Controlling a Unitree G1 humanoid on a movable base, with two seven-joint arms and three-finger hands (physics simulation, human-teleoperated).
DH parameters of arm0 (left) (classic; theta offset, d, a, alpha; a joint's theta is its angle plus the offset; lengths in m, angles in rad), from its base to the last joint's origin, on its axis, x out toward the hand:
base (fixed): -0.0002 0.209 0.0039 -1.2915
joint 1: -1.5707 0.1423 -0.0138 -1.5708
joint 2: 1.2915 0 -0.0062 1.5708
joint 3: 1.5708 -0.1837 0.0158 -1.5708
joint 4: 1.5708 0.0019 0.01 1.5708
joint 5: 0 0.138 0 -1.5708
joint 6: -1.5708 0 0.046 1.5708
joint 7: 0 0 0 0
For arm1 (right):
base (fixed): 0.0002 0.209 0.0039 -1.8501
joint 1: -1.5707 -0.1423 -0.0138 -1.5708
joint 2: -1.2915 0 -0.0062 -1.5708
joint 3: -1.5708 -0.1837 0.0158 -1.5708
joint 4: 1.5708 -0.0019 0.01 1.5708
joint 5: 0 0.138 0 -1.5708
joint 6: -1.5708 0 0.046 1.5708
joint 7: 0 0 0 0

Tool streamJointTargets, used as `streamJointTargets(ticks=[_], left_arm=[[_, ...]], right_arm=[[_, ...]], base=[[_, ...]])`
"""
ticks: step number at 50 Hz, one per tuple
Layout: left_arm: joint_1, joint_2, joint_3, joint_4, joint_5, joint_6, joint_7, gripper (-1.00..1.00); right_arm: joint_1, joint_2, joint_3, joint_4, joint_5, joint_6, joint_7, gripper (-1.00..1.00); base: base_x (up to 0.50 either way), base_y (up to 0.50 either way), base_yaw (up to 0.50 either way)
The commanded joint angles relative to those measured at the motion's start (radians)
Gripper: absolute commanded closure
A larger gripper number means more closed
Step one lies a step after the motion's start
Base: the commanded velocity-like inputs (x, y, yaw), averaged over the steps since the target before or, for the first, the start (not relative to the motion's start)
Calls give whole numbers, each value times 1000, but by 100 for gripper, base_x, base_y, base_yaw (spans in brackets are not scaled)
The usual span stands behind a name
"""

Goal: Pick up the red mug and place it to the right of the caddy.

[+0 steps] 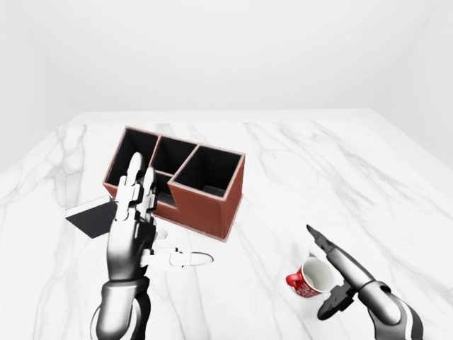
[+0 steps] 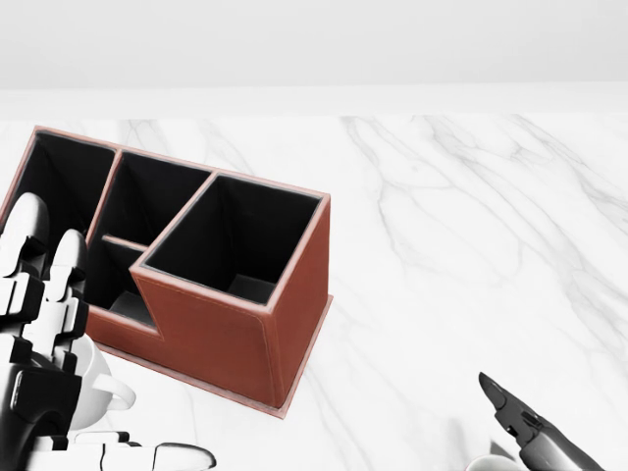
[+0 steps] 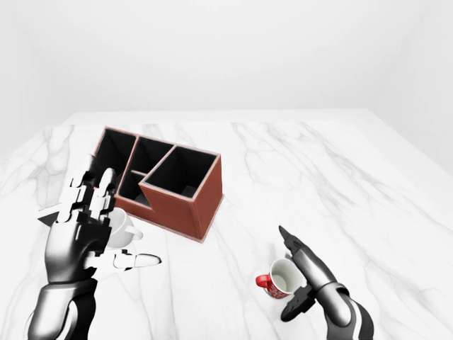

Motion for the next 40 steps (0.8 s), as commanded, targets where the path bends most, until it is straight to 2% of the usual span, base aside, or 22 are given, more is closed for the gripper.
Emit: streamJointTargets(ticks=[1,13,14,15,16,37,40], left_arm=[[3,0,5,-3,-4,0,-2,-100],[-1,-1,1,-3,1,0,1,-100],[-1,-1,0,-1,2,0,1,-100],[-1,-1,0,1,2,0,1,-100],[-1,-1,0,-1,2,0,2,-100],[0,-1,-2,13,1,0,3,-100],[2,1,-5,5,1,0,4,-100]], right_arm=[[8,-4,19,52,-5,0,0,-100],[5,-22,-4,61,8,0,0,-100],[9,-21,-7,63,7,0,0,-63],[14,-21,-10,60,9,0,0,55],[27,-21,-18,55,10,0,0,100],[5,-1,-63,-26,11,0,0,100],[-20,-6,-72,-73,20,37,0,100]], base=[[0,0,0],[0,0,0],[0,0,0],[0,0,0],[0,0,0],[0,0,0],[0,0,0]])
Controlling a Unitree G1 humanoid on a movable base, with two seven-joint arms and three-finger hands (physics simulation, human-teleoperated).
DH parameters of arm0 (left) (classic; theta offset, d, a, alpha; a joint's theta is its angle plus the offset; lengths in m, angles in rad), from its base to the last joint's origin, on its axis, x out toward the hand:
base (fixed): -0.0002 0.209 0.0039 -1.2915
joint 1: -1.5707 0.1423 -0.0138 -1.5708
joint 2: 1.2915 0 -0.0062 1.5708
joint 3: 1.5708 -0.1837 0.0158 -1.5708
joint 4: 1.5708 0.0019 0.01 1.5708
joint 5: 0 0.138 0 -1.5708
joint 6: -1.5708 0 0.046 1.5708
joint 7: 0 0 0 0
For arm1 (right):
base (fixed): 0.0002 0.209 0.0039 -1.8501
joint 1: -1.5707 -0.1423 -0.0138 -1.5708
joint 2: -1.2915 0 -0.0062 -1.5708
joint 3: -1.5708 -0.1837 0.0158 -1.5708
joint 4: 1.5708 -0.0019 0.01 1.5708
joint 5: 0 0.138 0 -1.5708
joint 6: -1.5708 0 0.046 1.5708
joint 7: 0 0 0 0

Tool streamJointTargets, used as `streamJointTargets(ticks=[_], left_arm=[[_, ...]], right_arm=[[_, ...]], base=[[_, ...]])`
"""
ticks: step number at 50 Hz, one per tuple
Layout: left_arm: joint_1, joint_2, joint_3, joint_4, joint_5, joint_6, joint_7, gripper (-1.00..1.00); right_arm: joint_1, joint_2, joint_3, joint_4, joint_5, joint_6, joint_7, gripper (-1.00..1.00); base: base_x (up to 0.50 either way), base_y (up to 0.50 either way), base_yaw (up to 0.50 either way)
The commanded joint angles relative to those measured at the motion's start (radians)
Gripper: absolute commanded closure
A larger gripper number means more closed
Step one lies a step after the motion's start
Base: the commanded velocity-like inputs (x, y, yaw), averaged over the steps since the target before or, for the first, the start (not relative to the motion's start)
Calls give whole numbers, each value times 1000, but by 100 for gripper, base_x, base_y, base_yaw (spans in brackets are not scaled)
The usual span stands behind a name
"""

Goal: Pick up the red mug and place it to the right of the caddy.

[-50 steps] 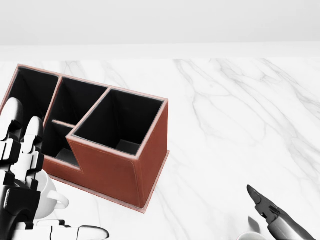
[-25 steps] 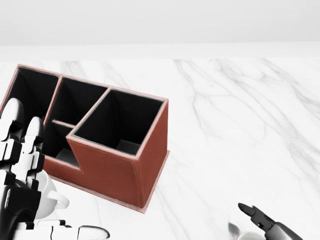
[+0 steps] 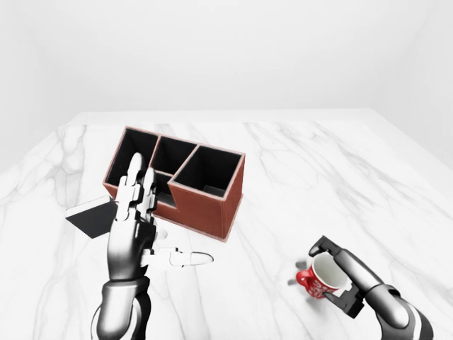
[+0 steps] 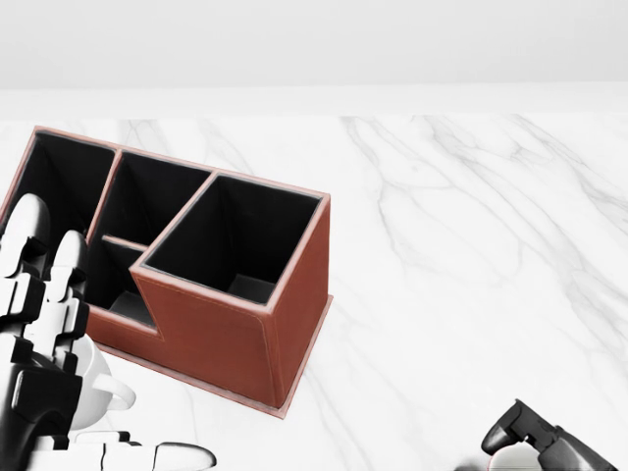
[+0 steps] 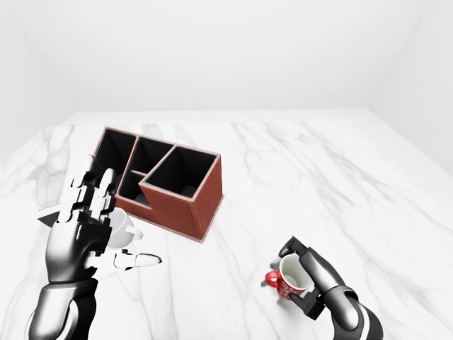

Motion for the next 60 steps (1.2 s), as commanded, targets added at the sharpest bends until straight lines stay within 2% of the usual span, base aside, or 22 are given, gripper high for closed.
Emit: streamJointTargets(ticks=[1,2,4,5,6,16,30,37,45,50,60], left_arm=[[3,1,-5,0,0,0,1,-100],[3,2,-1,-1,-2,0,0,-100],[2,1,0,-3,-3,0,0,-100],[3,0,-5,-8,0,0,2,-100],[5,0,-7,-9,1,0,2,-100],[4,1,-6,-5,-1,0,1,-100],[3,1,-2,-10,-3,0,1,-100],[3,2,-3,-8,-3,0,1,-100],[1,0,1,-17,-4,0,-1,-100],[-3,1,-8,14,4,0,3,-100],[-6,-1,13,-8,-9,0,-4,-100]], right_arm=[[-37,0,-29,-104,36,52,0,100],[-48,-3,-33,-143,39,83,0,100],[-65,-6,-35,-187,41,121,0,100],[-88,-9,-34,-234,41,168,0,100],[-95,-12,-32,-248,40,175,0,100],[-194,-53,15,-373,11,175,0,100],[-290,-91,95,-421,-39,175,0,100],[-401,-119,157,-349,-75,175,0,100],[-451,-130,204,-275,-81,175,0,100],[-512,-114,258,-204,-88,175,0,100],[-579,-91,337,-50,-104,175,0,100]], base=[[0,0,0],[0,0,0],[0,0,0],[0,0,0],[0,0,0],[0,0,0],[0,0,0],[0,0,0],[0,0,0],[0,0,0],[0,0,0]])
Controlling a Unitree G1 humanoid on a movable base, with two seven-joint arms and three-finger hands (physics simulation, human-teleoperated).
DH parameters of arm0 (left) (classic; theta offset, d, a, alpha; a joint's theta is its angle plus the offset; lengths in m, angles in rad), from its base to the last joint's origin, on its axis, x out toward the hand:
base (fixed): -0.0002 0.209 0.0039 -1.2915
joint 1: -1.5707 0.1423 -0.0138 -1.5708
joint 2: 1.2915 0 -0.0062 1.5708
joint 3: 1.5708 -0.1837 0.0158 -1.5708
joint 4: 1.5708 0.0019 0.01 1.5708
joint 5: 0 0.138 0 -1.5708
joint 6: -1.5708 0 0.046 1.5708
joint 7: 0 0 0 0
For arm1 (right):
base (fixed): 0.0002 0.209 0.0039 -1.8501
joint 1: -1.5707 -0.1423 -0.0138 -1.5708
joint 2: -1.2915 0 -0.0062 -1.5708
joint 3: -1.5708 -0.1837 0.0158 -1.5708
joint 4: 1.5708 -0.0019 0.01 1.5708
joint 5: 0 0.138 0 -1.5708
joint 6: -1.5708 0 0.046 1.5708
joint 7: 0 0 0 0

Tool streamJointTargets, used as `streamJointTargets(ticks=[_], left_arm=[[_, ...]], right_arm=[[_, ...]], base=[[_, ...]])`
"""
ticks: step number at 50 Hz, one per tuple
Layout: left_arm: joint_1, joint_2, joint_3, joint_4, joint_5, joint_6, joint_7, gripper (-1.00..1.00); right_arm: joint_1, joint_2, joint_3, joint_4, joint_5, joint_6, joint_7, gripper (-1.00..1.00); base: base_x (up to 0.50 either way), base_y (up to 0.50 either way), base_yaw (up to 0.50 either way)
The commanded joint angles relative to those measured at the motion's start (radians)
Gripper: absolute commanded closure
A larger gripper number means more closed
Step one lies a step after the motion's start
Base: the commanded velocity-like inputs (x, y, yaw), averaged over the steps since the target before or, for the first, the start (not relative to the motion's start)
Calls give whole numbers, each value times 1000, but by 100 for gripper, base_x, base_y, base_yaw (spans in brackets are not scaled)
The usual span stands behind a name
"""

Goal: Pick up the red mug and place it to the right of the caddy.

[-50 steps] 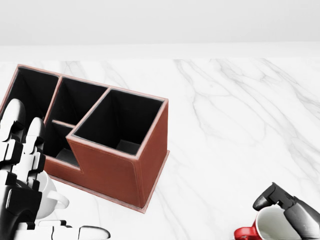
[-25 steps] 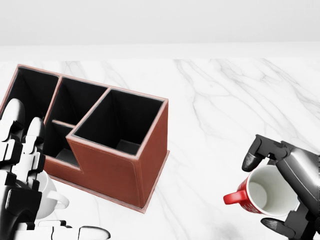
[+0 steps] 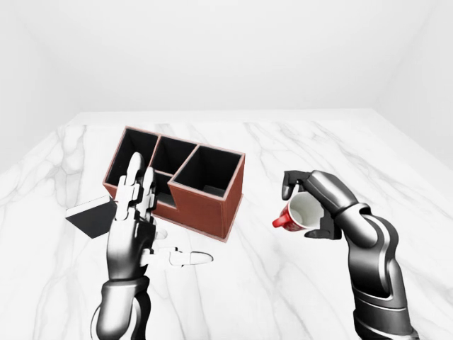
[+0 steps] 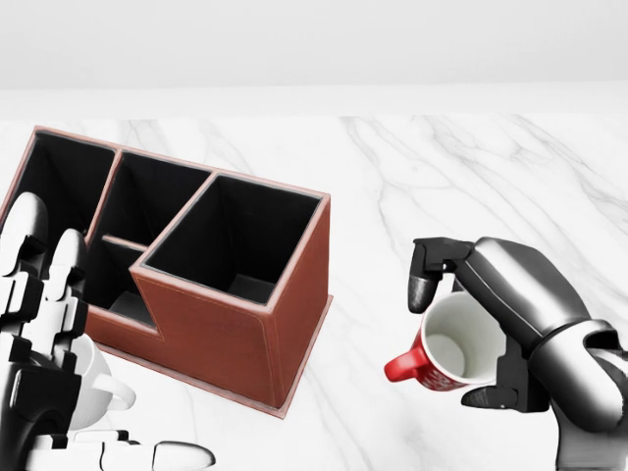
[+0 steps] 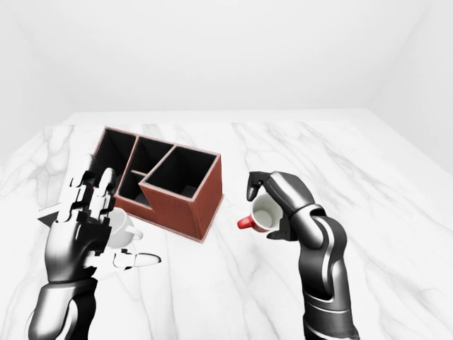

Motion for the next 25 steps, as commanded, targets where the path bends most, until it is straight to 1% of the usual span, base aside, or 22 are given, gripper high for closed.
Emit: streamJointTargets(ticks=[1,14,21,23,25], left_arm=[[-1,-3,12,-8,-5,0,-5,-100],[-3,-4,17,-20,-8,0,-8,-100],[0,-6,15,-19,-6,0,-10,-100],[-2,-6,14,-14,-5,0,-10,-100],[-6,-5,17,-11,-7,0,-9,-100]], right_arm=[[-84,21,87,141,-24,0,0,100],[-197,43,123,323,5,0,0,100],[-200,51,138,358,9,0,0,100],[-221,51,135,391,19,0,-13,100],[-250,53,131,456,43,0,-52,100]], base=[[0,0,0],[0,0,0],[0,0,0],[0,0,0],[0,0,0]])
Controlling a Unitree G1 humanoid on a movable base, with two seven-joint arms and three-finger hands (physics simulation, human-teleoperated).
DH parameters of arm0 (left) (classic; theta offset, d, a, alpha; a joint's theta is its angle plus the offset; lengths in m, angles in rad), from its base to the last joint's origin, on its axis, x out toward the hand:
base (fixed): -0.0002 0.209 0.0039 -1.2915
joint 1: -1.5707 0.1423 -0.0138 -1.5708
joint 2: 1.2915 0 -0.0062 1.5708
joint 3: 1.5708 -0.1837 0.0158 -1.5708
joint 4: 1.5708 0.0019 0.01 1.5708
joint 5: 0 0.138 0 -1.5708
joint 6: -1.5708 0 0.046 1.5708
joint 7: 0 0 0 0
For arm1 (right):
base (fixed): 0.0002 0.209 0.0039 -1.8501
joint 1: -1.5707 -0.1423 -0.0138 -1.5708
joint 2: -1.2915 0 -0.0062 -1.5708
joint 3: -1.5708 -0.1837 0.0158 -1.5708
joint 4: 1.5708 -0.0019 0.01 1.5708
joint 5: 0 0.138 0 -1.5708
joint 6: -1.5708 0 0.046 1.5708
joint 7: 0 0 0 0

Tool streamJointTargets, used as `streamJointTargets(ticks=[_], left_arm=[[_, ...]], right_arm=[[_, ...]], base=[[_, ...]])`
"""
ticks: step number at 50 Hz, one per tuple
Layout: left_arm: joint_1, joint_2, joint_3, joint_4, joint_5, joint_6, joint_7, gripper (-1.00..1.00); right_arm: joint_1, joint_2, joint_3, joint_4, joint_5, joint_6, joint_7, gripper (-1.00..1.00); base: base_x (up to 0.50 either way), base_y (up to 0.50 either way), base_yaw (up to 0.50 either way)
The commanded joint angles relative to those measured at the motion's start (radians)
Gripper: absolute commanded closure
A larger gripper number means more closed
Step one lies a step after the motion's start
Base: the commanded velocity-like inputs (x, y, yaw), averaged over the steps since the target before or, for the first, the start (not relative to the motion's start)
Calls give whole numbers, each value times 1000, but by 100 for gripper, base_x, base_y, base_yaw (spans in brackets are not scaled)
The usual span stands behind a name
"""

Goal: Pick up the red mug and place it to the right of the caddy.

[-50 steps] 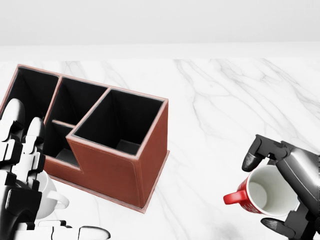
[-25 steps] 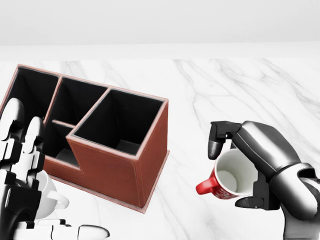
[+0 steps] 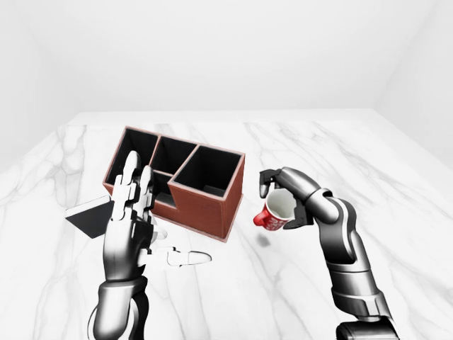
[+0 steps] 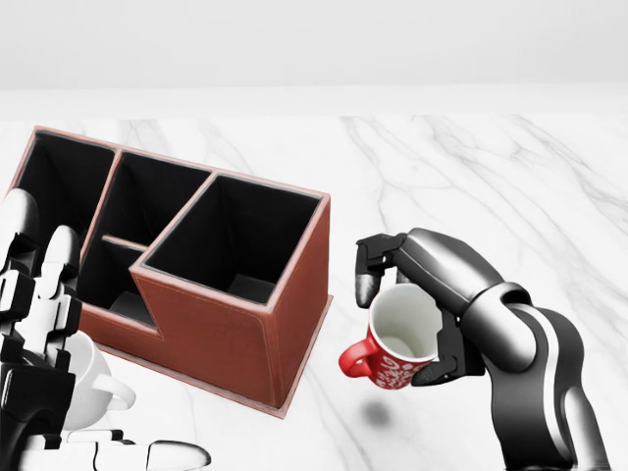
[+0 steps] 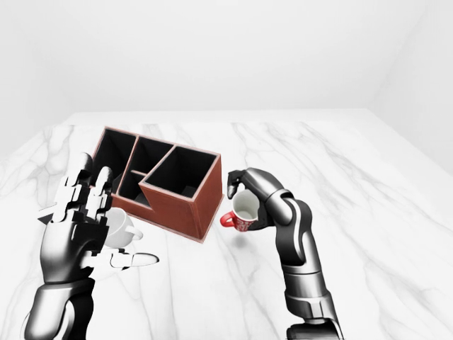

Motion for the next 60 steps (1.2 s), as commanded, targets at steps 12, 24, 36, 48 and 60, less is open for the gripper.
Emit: streamJointTargets(ticks=[12,24,36,48,60], left_arm=[[5,-1,2,-13,-2,0,-2,-100],[-1,-2,2,3,-1,0,-2,-100],[1,0,4,-12,-4,0,-3,-100],[3,-2,6,-15,-4,0,-4,-100],[-1,-2,9,-13,-5,0,-4,-100]], right_arm=[[-110,12,33,311,70,0,-146,100],[-118,4,33,366,78,0,-177,100],[-114,8,42,409,71,0,-206,100],[-101,26,57,430,54,0,-226,100],[-122,31,58,441,53,0,-226,100]], base=[[0,0,0],[0,0,0],[0,0,0],[0,0,0],[0,0,0]])
